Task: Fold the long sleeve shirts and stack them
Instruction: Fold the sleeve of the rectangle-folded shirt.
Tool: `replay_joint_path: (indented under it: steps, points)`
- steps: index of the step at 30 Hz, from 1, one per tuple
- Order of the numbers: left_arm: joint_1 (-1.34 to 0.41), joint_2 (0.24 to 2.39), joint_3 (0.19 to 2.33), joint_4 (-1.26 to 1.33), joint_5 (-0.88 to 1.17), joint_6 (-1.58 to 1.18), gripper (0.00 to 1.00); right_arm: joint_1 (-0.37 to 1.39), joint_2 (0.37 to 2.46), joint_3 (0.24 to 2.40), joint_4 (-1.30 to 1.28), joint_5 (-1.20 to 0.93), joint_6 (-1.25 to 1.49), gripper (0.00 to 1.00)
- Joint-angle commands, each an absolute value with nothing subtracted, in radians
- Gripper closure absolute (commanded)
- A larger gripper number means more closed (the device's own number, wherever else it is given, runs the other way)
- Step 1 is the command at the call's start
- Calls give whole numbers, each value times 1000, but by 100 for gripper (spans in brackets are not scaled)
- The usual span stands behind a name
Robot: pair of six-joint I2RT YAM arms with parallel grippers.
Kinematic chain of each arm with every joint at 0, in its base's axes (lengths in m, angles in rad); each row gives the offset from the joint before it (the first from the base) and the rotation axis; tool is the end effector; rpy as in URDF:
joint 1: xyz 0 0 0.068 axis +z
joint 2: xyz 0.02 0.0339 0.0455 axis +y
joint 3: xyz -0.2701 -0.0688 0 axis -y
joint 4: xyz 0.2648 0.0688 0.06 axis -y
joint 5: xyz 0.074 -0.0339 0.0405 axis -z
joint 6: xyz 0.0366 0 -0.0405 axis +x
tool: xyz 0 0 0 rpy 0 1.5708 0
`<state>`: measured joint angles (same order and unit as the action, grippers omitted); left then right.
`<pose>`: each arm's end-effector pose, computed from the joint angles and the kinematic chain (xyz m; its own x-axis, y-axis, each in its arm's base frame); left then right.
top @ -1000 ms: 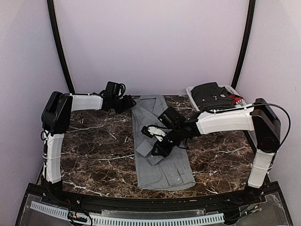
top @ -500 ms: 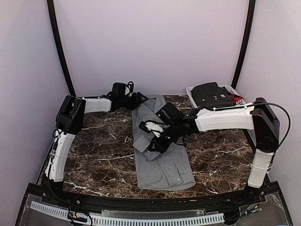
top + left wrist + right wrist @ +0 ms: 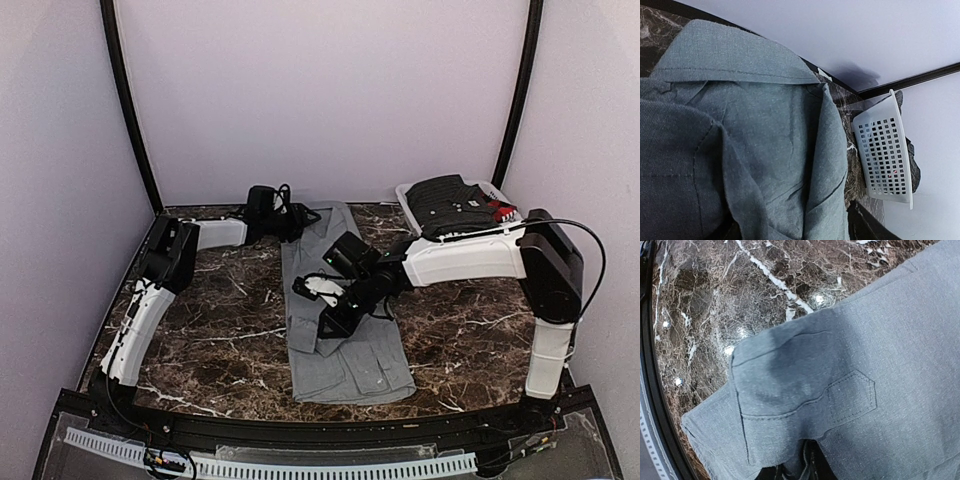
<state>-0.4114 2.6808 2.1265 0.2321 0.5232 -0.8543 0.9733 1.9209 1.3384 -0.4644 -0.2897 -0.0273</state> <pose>0.5600 -0.2643 0.1118 -0.7794 -0.3726 -0.5036 0.2939 0.4924 -0.8192 0.2284 0.3542 0.1772 -0.4631 -0.7271 -0.5068 -0.8857 0.4013 0.2336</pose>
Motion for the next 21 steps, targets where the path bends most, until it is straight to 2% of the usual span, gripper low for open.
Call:
replay_joint_path:
  steps: [1, 8, 14, 21]
  points:
    - [-402, 2654, 2158, 225, 531, -858, 35, 986, 1921, 1328, -491, -267, -30, 79]
    - [-393, 2612, 2161, 181, 493, -819, 30, 986, 1804, 1286, -491, -283, -1, 54]
    - [-374, 2604, 2181, 142, 502, -815, 27, 982, 1715, 1272, -503, -238, 63, 48]
    - [-367, 2550, 2184, 55, 491, -740, 14, 975, 1629, 1124, -397, -216, 175, 47]
